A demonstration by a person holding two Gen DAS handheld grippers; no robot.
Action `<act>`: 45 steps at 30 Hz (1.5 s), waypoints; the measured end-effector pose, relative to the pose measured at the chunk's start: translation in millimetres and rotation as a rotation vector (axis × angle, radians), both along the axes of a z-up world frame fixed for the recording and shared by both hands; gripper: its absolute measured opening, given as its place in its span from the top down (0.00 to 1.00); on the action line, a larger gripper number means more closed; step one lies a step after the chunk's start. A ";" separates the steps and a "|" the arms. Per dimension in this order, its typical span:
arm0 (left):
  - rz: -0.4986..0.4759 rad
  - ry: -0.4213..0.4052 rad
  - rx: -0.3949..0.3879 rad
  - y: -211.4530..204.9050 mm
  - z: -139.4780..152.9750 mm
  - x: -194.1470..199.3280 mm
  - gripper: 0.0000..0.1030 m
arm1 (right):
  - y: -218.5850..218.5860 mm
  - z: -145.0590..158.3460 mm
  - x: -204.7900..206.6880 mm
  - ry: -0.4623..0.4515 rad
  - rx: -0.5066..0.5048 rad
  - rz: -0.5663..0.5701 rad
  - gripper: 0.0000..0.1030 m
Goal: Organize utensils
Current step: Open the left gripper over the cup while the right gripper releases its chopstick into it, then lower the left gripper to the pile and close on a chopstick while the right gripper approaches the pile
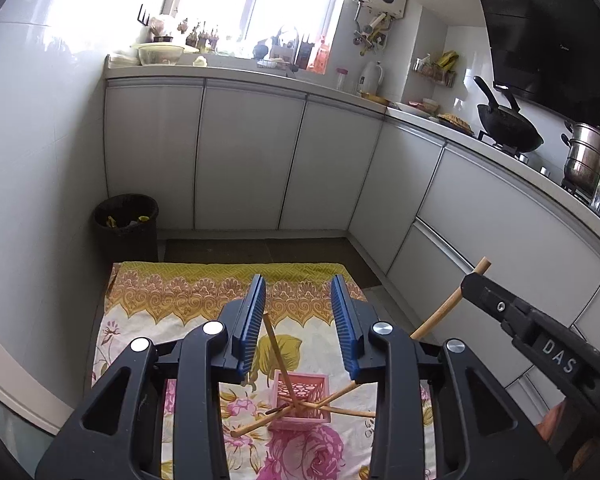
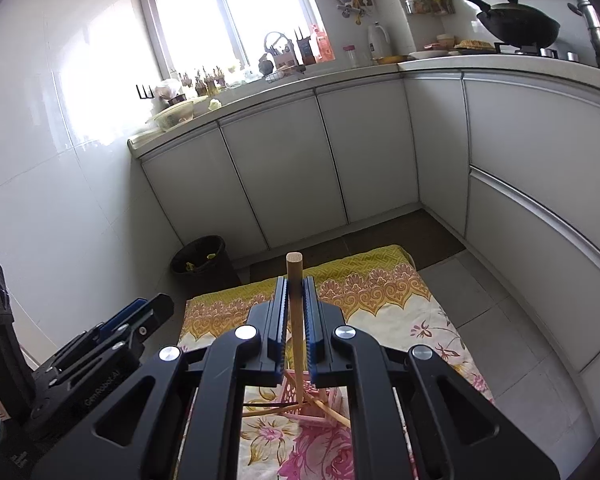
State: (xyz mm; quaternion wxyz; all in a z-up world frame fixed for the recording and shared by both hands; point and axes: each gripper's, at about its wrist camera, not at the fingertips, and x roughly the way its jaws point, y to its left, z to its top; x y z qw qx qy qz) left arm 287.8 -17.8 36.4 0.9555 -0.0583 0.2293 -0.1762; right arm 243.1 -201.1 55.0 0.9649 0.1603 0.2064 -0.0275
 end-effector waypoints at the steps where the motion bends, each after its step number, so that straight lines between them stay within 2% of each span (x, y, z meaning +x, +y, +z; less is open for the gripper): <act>1: 0.002 -0.006 -0.010 2.8 2.0 -2.4 0.69 | 1.3 -0.9 0.8 -0.006 -0.008 0.000 0.92; 8: 0.061 -0.030 -0.011 19.3 3.8 -14.3 0.63 | 6.1 -22.6 18.1 0.012 -0.010 -0.003 0.90; 10: 0.077 -0.029 -0.010 24.0 2.2 -13.9 0.63 | 6.4 -29.8 23.1 0.032 -0.006 -0.008 0.77; 11: 0.088 -0.028 -0.012 27.2 1.4 -13.7 0.63 | 5.9 -31.7 24.9 0.035 0.000 -0.009 0.55; 12: 0.093 -0.027 -0.013 29.5 1.2 -13.6 0.62 | 4.9 -33.7 24.2 0.029 0.011 -0.011 0.38; 15: 0.108 -0.023 -0.026 36.9 -0.2 -14.0 0.56 | 4.3 -34.7 18.1 -0.002 0.012 -0.028 0.20; 18: 0.124 -0.026 -0.036 43.0 -1.0 -17.9 0.50 | 3.7 -33.3 12.6 -0.006 0.019 -0.030 0.10; 22: 0.137 -0.032 -0.043 48.5 0.1 -27.9 0.47 | -1.4 -28.6 -3.4 -0.029 0.012 -0.057 0.07; 31: 0.162 -0.077 -0.052 58.1 0.4 -83.8 0.07 | -32.0 -27.9 -62.0 -0.021 0.044 -0.131 0.07; 35: 0.132 -0.028 -0.029 56.0 -14.5 -110.4 0.07 | -50.4 -41.3 -99.4 0.010 0.037 -0.190 0.07; 40: 0.051 0.054 0.106 28.8 -49.0 -134.0 0.07 | -68.6 -77.3 -149.3 0.070 0.036 -0.232 0.07; 44: -0.051 0.178 0.230 -6.0 -91.3 -133.8 0.07 | -83.6 -130.0 -183.0 0.174 0.065 -0.271 0.07; 45: -0.090 0.232 0.273 -17.9 -105.0 -131.2 0.07 | -88.3 -143.1 -190.0 0.199 0.075 -0.282 0.07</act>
